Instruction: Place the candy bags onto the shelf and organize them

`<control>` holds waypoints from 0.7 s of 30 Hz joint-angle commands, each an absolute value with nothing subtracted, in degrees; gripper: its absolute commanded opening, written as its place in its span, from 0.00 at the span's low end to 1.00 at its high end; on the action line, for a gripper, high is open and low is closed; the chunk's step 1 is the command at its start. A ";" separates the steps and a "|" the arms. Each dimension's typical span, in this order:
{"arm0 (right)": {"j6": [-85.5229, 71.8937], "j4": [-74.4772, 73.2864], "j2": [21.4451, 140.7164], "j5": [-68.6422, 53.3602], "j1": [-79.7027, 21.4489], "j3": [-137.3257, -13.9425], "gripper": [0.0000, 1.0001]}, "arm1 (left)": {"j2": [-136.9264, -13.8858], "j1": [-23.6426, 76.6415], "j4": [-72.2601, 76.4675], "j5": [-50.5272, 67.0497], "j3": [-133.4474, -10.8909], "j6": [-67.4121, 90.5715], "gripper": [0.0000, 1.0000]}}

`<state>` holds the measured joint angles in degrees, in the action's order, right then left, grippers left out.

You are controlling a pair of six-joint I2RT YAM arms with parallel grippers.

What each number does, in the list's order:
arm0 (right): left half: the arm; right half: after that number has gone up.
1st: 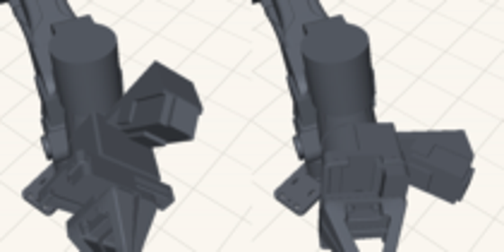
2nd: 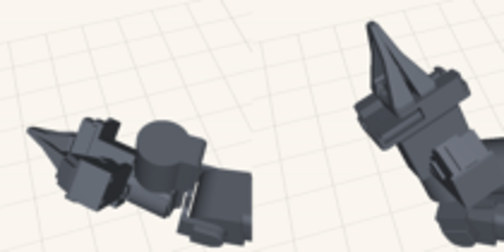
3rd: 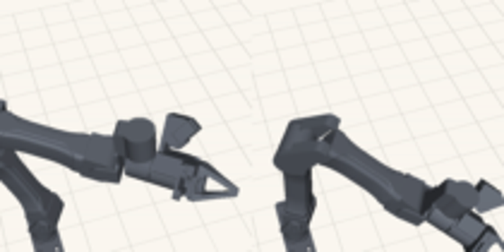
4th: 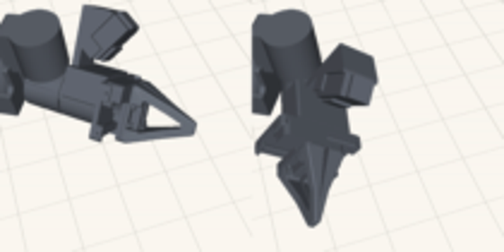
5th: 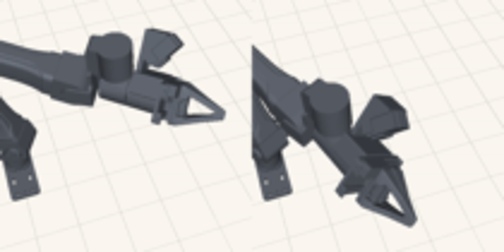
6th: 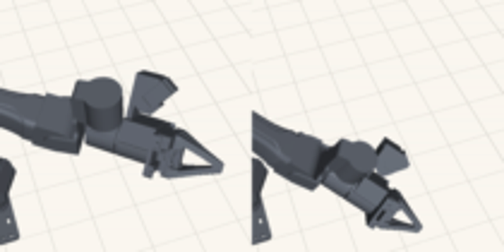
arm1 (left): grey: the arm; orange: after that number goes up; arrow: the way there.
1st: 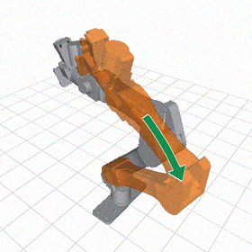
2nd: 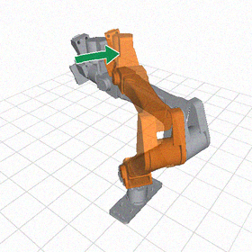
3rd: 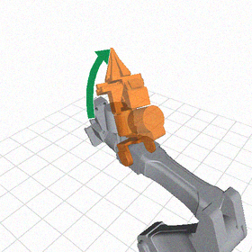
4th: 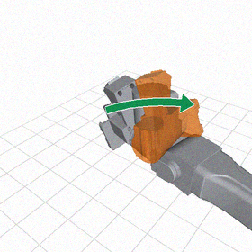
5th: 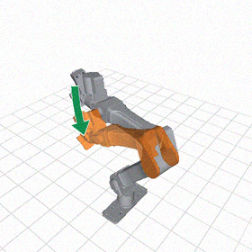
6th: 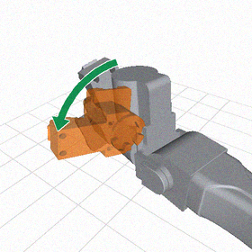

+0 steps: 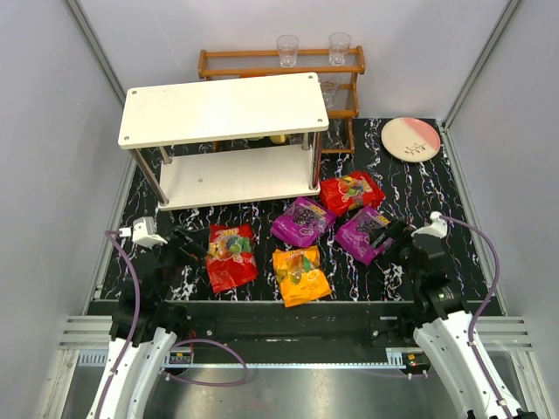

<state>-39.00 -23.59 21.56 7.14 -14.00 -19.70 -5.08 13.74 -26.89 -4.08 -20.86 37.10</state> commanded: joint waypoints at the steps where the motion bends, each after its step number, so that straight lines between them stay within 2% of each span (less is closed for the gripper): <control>1: -36.48 -18.55 23.81 1.76 -14.24 -21.88 0.99 | -6.06 14.06 -25.31 -5.36 -22.15 36.91 0.99; 8: -34.46 -16.70 35.58 0.18 -14.33 -28.47 0.97 | -6.50 13.97 -25.49 -5.45 -22.33 37.00 0.99; 13: -33.57 -14.24 43.84 -5.70 -14.24 -32.34 0.95 | -6.42 13.98 -25.49 -5.45 -22.24 37.09 0.99; 21: -36.21 -9.32 50.18 -11.26 -16.68 -34.72 0.88 | -6.94 14.06 -25.58 -5.27 -22.32 37.26 0.99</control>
